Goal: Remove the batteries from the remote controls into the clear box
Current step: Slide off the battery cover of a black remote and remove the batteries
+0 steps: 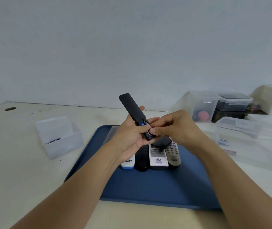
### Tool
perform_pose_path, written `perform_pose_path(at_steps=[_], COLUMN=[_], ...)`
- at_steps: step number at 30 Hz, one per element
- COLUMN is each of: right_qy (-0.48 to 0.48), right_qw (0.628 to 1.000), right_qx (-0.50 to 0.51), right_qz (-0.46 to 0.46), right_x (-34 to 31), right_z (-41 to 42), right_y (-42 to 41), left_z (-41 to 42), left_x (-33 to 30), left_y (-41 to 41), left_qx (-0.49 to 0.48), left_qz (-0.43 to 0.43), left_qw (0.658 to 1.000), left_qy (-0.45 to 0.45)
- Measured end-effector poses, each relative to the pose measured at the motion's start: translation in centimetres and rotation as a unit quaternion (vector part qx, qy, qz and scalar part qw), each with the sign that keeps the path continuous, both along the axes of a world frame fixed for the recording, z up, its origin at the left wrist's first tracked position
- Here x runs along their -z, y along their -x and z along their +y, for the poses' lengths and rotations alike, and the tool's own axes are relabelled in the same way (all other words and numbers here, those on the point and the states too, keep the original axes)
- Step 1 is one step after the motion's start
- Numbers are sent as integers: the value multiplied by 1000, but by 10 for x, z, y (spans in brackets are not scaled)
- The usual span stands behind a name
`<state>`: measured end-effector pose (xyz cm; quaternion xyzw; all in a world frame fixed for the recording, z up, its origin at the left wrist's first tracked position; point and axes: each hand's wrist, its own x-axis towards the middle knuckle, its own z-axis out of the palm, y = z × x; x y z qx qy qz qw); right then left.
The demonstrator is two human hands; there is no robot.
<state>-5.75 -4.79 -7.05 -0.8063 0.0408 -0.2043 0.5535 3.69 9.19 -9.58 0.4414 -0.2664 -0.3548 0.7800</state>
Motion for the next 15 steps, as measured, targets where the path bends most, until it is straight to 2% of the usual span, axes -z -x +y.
perform_pose_path(at_steps=[3,9,15], right_qy=[-11,44,0], right_qw=[1000,998,999], right_qx=[-13,5,45], right_qz=[-17,-39,-28], right_x=[3,4,9], right_z=[0,2,2], right_y=[-2,-7,-7], left_z=[0,0,1], left_x=[0,0,-2], left_y=[-2,-3,2], left_qx=[1,-13,11], left_qz=[12,49,47], left_qw=[1000,998,999], left_qy=[9,25,2])
